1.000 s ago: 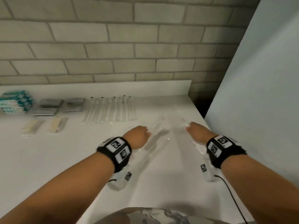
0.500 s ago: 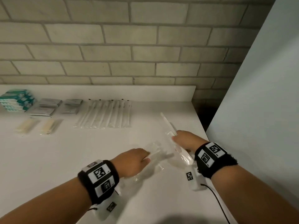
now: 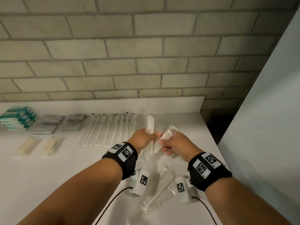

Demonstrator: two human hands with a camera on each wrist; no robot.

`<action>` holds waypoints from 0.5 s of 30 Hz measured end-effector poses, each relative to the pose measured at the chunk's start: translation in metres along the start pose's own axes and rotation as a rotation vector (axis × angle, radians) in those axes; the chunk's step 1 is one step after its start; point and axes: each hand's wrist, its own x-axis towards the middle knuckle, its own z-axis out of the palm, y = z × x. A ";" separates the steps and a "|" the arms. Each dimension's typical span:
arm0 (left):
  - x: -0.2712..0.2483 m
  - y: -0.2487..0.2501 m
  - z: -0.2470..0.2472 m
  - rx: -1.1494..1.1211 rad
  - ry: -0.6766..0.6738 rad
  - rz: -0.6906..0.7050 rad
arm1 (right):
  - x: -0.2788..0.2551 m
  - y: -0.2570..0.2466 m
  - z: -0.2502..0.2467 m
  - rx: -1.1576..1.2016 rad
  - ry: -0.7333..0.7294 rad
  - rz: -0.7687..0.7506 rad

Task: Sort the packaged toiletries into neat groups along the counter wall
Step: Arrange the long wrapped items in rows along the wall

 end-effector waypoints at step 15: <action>-0.008 0.002 -0.013 0.270 0.032 0.113 | 0.016 -0.011 -0.001 0.160 0.184 0.087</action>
